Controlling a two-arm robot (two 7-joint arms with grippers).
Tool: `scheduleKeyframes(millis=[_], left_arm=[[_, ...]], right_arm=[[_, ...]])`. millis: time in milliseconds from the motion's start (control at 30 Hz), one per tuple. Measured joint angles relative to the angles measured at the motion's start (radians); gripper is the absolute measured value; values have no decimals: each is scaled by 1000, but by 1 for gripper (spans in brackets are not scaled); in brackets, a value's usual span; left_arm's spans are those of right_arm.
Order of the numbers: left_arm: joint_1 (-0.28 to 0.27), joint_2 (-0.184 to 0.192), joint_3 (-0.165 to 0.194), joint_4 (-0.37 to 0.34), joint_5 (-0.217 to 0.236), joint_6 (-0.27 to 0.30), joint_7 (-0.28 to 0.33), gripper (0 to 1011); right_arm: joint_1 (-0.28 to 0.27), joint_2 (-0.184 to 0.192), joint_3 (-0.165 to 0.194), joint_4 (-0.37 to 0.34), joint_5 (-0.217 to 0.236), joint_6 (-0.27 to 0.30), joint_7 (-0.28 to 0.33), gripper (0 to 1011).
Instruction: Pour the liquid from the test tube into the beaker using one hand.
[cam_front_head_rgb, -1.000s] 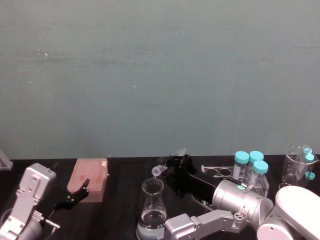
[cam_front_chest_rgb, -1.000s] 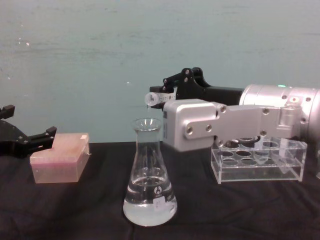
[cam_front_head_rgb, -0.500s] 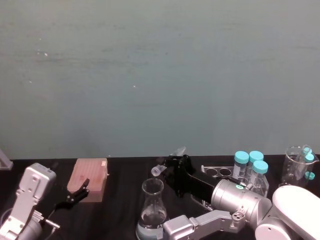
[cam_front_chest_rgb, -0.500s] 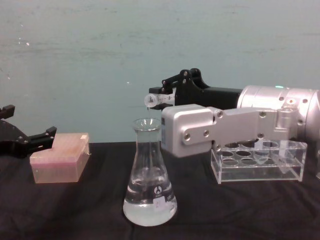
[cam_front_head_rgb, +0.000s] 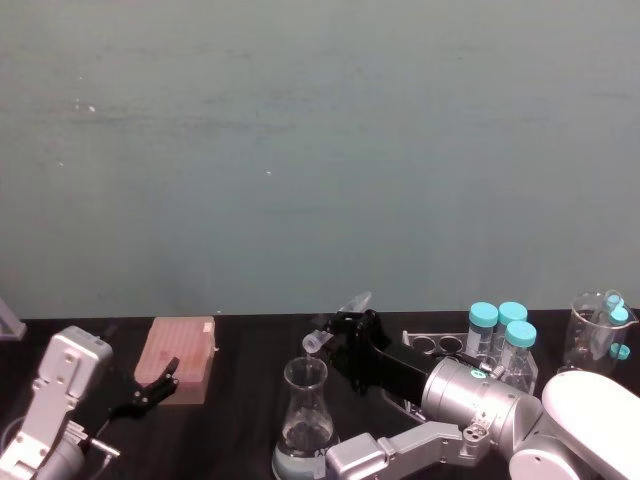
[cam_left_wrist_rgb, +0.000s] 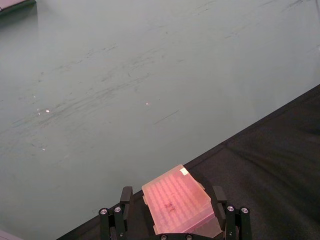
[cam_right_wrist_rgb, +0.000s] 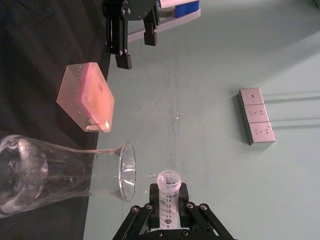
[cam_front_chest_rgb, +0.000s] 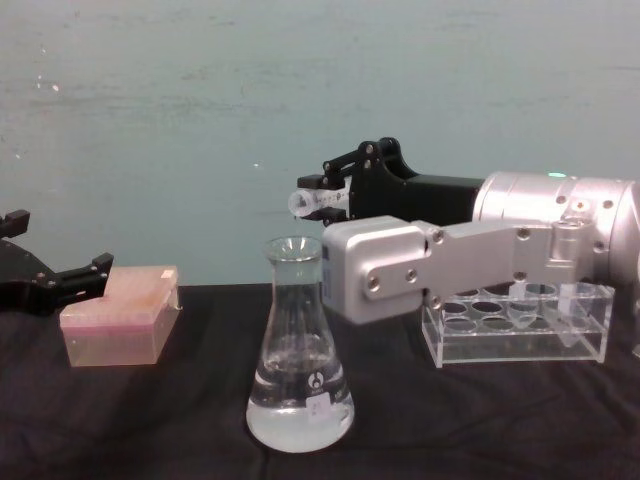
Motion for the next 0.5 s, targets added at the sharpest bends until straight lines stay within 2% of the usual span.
scheduleKeyframes(millis=[500], left_arm=[[0, 0, 0, 0, 0, 0, 0, 1000]], right_arm=[[2, 10, -10, -4, -21, 5, -18, 204]])
